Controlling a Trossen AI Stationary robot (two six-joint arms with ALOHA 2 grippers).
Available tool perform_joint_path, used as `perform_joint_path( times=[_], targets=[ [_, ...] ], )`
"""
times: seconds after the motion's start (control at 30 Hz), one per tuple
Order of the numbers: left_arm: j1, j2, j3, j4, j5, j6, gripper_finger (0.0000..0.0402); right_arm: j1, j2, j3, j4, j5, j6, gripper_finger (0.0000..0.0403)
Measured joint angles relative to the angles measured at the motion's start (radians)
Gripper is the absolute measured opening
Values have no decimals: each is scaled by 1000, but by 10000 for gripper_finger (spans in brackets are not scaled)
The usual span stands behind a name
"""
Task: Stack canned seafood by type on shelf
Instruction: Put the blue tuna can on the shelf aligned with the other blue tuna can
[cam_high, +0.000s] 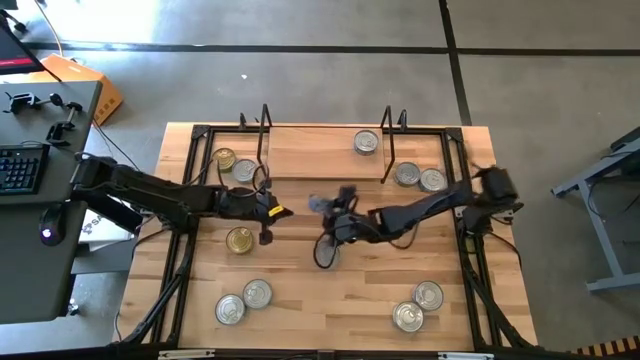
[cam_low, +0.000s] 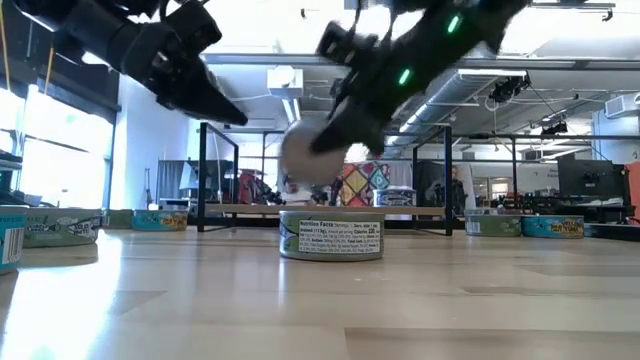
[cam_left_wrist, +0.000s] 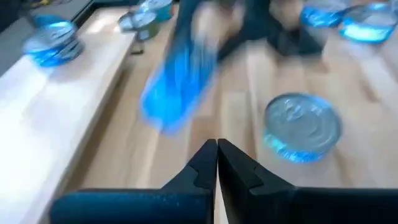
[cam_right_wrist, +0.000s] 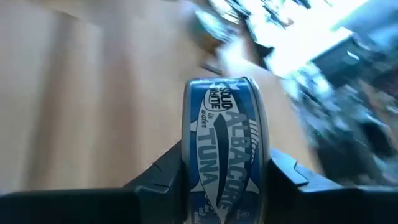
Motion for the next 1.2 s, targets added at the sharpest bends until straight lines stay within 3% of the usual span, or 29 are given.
perform_joint_path(
  times=[0.17, 0.3, 0.53, 0.83, 1.07, 1.2],
  targets=[
    [1, -34, -1, -44, -60, -35, 7, -69, -127, 36, -348, 35, 123, 124],
    [1, -19, -1, -39, -60, -37, 7, -172, -130, 42, -480, 7, 149, 124],
    [1, 1, -2, -30, -61, -36, 7, -294, -29, 42, -482, 26, 83, 124],
    [1, 16, -2, -3, -61, -36, 7, -323, -2, 42, -575, 69, 51, 124],
    [1, 47, -2, 14, -61, -37, 7, -325, 0, 41, -616, 38, 77, 229],
    [0, 59, -2, 17, -61, -45, 7, -329, 0, 41, -630, 9, 88, 257]
  ],
)
